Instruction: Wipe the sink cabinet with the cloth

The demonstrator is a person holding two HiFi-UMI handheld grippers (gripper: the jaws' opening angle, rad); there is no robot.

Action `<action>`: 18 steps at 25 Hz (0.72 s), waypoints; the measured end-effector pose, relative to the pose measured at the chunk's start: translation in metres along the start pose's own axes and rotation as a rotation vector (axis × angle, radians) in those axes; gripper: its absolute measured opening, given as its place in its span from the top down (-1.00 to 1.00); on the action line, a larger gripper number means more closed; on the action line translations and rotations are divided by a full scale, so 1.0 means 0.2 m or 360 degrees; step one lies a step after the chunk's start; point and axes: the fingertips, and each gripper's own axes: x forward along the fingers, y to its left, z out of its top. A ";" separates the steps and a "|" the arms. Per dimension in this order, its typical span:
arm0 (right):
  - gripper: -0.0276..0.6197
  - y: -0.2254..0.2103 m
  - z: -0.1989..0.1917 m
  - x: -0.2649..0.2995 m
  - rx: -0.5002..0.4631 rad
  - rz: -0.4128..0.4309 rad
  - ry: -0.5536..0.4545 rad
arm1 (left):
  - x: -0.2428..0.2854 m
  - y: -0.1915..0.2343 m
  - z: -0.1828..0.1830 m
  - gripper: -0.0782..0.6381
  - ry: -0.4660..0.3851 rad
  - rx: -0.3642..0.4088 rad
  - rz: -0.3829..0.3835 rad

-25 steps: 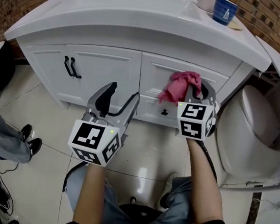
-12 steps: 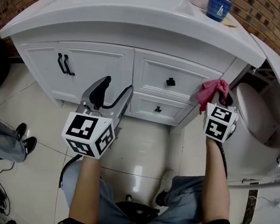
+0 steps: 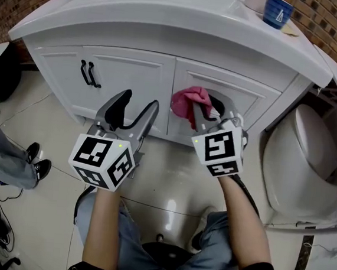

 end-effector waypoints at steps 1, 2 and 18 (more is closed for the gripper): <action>0.81 0.07 0.01 0.05 -0.0189 0.0009 0.0029 | -0.02 0.02 0.00 0.00 0.0008 0.0012 0.0016; 0.81 0.12 0.01 0.10 -0.0424 -0.0008 0.0063 | -0.04 0.04 0.00 0.00 0.0015 0.0024 0.0030; 0.82 -0.13 -0.32 0.13 -0.0610 -0.0212 0.0547 | -0.05 0.02 0.00 0.00 0.0015 0.0041 0.0007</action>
